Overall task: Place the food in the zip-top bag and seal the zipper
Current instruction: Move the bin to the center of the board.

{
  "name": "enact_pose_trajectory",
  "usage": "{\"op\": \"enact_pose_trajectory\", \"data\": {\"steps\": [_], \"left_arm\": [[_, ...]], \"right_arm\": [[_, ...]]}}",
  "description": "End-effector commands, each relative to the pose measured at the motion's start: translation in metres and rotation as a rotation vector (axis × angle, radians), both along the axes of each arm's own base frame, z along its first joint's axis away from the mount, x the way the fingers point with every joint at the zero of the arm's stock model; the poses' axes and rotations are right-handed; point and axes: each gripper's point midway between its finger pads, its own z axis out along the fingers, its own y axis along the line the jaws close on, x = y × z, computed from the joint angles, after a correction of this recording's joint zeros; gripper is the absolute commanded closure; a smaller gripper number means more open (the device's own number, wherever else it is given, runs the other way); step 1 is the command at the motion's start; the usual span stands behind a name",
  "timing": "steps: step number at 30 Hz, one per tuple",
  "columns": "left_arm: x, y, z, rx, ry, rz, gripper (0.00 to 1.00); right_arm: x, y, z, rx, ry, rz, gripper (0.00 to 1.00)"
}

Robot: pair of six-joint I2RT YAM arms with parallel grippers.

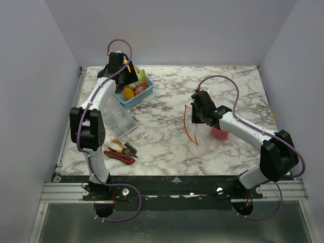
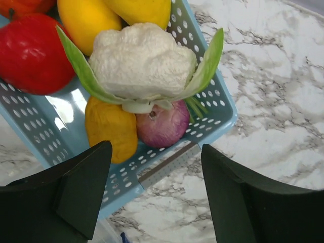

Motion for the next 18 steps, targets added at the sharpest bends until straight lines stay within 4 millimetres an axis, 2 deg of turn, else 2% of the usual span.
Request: {"op": "enact_pose_trajectory", "data": {"steps": [1,7,13,14,15,18], "left_arm": [[0.006,0.029,-0.016,0.196,0.082,0.037,0.29],[0.009,0.037,-0.048,0.251,0.157,0.050,0.29],[0.011,0.029,-0.078,0.221,0.234,0.040,0.31],[0.013,0.028,-0.082,0.217,0.251,0.035,0.39],[0.014,0.029,-0.081,0.224,0.266,0.045,0.42],[0.019,0.033,-0.081,0.225,0.284,0.090,0.39]], "right_arm": [[0.007,0.005,0.024,0.030,-0.065,0.023,1.00],[0.009,0.006,0.030,0.035,-0.085,0.032,1.00],[0.009,0.008,0.030,0.045,-0.086,0.037,1.00],[0.009,0.007,0.029,0.042,-0.085,0.037,1.00],[0.009,0.007,0.029,0.043,-0.085,0.036,1.00],[0.008,0.006,0.028,0.040,-0.087,0.034,1.00]]}}
